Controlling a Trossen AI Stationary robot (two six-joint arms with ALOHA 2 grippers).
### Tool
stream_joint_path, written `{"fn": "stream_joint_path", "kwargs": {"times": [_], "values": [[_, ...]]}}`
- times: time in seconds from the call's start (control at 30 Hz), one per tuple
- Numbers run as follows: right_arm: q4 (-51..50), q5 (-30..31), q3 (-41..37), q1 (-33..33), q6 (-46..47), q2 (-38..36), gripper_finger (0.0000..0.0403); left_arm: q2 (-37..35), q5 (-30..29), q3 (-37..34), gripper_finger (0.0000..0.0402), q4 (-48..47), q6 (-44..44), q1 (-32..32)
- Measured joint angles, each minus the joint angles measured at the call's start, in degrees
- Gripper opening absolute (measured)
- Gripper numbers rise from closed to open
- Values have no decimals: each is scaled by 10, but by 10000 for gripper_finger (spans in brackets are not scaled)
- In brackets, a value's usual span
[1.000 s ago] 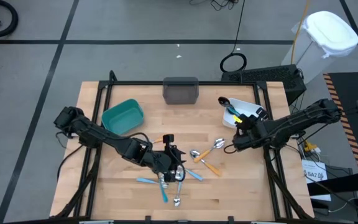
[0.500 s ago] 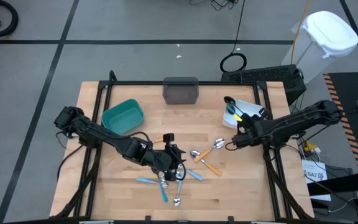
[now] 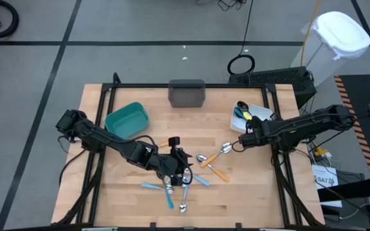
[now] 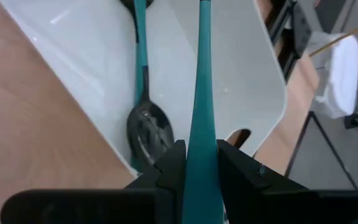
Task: Sort silverware by color (type)
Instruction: Put the blue spoon into the white bin
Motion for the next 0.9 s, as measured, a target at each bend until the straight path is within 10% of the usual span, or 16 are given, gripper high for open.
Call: {"fn": "stream_joint_path", "kwargs": {"times": [0.9], "values": [[32, -18, 0, -49, -51, 80, 69, 0, 1, 0, 136, 21, 1, 0]]}}
